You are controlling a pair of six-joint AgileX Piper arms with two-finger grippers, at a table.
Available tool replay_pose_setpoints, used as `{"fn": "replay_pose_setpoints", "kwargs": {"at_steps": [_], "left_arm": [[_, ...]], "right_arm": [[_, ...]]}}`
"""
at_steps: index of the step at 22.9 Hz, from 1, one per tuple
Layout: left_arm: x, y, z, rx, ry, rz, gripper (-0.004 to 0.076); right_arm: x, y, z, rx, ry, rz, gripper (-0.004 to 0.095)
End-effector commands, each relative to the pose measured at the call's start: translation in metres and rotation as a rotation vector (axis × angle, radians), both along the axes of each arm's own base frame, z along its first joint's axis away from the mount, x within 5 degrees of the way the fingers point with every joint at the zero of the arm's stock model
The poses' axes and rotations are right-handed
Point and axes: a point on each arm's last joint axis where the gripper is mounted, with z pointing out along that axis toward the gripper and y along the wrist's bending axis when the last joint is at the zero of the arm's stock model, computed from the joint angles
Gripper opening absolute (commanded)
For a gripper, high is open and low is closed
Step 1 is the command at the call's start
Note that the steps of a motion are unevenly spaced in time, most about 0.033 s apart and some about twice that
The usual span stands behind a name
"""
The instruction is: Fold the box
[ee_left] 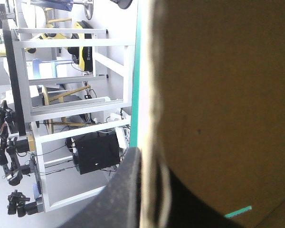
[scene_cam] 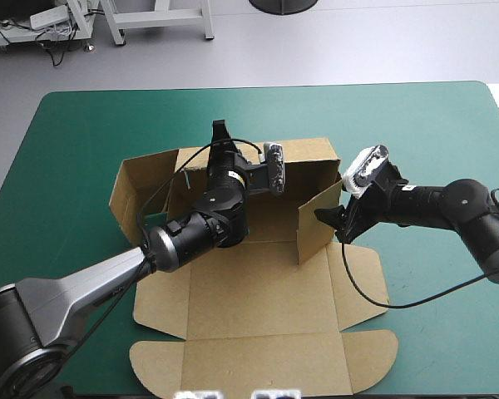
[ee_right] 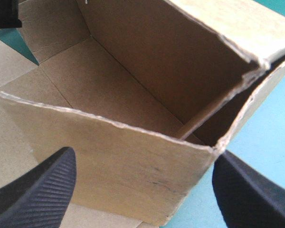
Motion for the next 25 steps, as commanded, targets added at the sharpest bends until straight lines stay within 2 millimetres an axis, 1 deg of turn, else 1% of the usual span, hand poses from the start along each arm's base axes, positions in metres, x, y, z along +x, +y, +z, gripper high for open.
{"fn": "replay_pose_setpoints", "kwargs": {"at_steps": [1,5,8,12,15,16,17,18,19,20,21,25], "left_arm": [[-0.004,0.005,0.031,-0.068,-0.079,-0.004,-0.0009],[-0.006,0.006,0.027,-0.072,-0.039,0.017,-0.0009],[-0.014,0.000,0.025,-0.086,-0.006,0.005,-0.0010],[-0.032,-0.016,0.023,-0.095,0.026,-0.037,-0.0010],[-0.034,-0.014,0.019,-0.112,0.071,-0.009,-0.0010],[-0.034,-0.013,0.018,-0.111,0.081,0.002,-0.0010],[-0.034,-0.013,0.018,-0.110,0.085,0.009,-0.0010],[-0.035,-0.012,0.017,-0.104,0.095,0.017,-0.0010],[-0.036,-0.011,0.015,-0.077,0.116,0.018,-0.0010],[-0.037,-0.010,0.014,-0.058,0.130,0.015,-0.0010],[-0.038,-0.010,0.012,-0.044,0.151,0.010,-0.0010],[-0.038,-0.011,0.012,-0.049,0.157,-0.002,-0.0010]], "right_arm": [[0.005,0.002,0.011,0.070,-0.027,-0.043,0.0735],[0.011,0.000,0.011,0.104,-0.022,-0.114,0.0734],[0.011,0.002,0.011,0.121,-0.005,-0.127,0.0727],[0.008,0.011,0.010,0.105,0.011,-0.118,0.0723],[0.009,0.010,0.008,0.091,0.021,-0.154,0.0714],[0.010,0.009,0.008,0.095,0.028,-0.172,0.0682],[0.009,0.009,0.008,0.096,0.034,-0.173,0.0622],[0.009,0.010,0.008,0.099,0.040,-0.172,0.0540],[0.008,0.010,0.007,0.100,0.049,-0.164,0.0427],[0.008,0.010,0.007,0.100,0.052,-0.160,0.0336],[0.007,0.011,0.007,0.096,0.053,-0.149,0.0215],[0.006,0.012,0.007,0.096,0.057,-0.132,0.0000]]}}
